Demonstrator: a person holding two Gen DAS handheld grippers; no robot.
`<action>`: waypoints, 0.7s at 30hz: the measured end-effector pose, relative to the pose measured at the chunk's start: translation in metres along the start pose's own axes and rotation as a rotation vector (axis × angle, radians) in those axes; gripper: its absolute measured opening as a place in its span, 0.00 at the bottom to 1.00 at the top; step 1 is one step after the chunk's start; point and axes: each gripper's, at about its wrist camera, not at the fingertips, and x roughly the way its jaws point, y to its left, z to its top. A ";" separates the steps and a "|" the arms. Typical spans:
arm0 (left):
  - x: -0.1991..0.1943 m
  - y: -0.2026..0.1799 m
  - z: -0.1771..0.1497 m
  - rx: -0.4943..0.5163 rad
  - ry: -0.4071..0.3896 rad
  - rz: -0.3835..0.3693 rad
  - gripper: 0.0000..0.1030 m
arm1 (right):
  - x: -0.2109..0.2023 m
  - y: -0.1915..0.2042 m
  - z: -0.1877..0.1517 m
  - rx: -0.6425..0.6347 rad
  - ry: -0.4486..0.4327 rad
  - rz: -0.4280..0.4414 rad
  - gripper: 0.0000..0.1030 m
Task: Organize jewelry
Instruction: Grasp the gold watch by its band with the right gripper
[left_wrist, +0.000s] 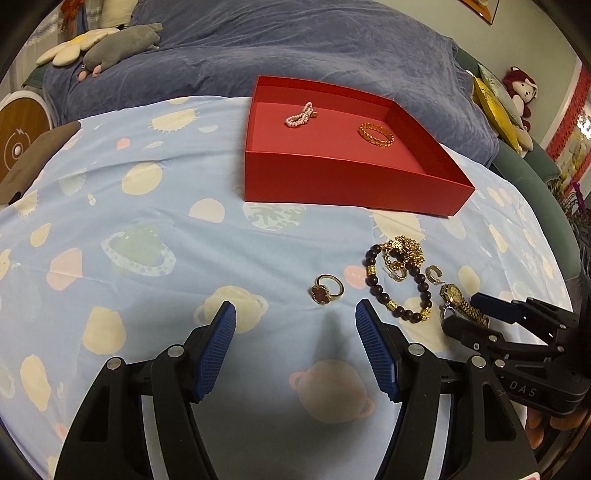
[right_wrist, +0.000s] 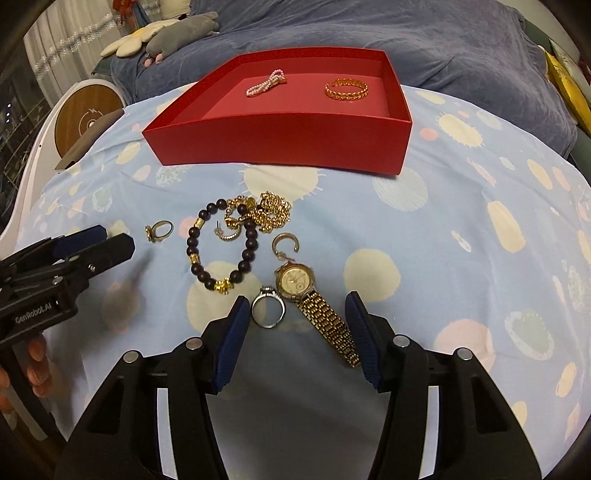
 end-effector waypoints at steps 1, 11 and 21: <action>0.000 -0.001 0.000 0.000 0.000 -0.001 0.63 | -0.002 -0.001 -0.001 0.012 0.003 0.010 0.47; 0.005 -0.009 -0.004 0.028 0.010 -0.001 0.63 | 0.004 -0.007 0.009 0.062 -0.037 -0.002 0.25; 0.007 -0.010 0.000 0.030 -0.002 -0.003 0.62 | -0.013 -0.008 0.010 0.078 -0.089 0.003 0.21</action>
